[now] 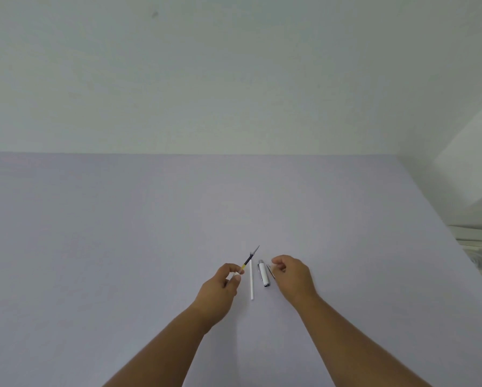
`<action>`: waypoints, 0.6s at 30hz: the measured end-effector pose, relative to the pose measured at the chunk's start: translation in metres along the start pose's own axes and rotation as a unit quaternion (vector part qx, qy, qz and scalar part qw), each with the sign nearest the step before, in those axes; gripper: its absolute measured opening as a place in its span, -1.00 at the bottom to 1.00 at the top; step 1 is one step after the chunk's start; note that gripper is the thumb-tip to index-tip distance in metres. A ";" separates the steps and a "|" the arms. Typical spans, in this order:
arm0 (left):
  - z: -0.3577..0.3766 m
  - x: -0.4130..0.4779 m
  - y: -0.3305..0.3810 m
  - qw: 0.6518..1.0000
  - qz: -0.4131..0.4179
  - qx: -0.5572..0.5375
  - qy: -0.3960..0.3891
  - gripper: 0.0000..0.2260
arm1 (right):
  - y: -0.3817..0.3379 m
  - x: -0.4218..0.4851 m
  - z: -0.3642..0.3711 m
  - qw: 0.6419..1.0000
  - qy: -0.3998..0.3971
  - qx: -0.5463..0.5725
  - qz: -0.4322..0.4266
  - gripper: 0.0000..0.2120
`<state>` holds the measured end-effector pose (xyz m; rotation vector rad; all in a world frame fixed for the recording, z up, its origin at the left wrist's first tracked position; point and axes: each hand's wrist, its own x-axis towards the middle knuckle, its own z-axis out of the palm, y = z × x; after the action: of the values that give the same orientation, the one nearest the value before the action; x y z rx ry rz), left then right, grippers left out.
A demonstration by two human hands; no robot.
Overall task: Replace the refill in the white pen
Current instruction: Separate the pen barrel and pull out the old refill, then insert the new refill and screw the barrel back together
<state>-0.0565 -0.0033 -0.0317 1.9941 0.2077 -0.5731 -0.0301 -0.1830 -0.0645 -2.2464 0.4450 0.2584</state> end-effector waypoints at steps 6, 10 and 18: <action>0.004 0.001 0.011 1.000 0.012 -0.006 -0.009 -0.81 | -0.030 -0.010 -0.009 0.954 -0.124 0.274 0.018 -0.87; 0.006 0.000 0.014 1.000 0.013 -0.007 -0.012 -0.80 | -0.040 -0.003 -0.010 0.932 -0.132 0.336 0.021 -0.84; 0.004 -0.003 0.003 1.000 -0.024 -0.004 -0.005 -0.83 | -0.003 0.016 -0.025 0.998 -0.010 -0.023 0.059 -0.89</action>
<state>-0.0585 -0.0078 -0.0292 1.9827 0.2521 -0.6130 -0.0134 -0.2036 -0.0512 -2.2639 0.5683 0.3551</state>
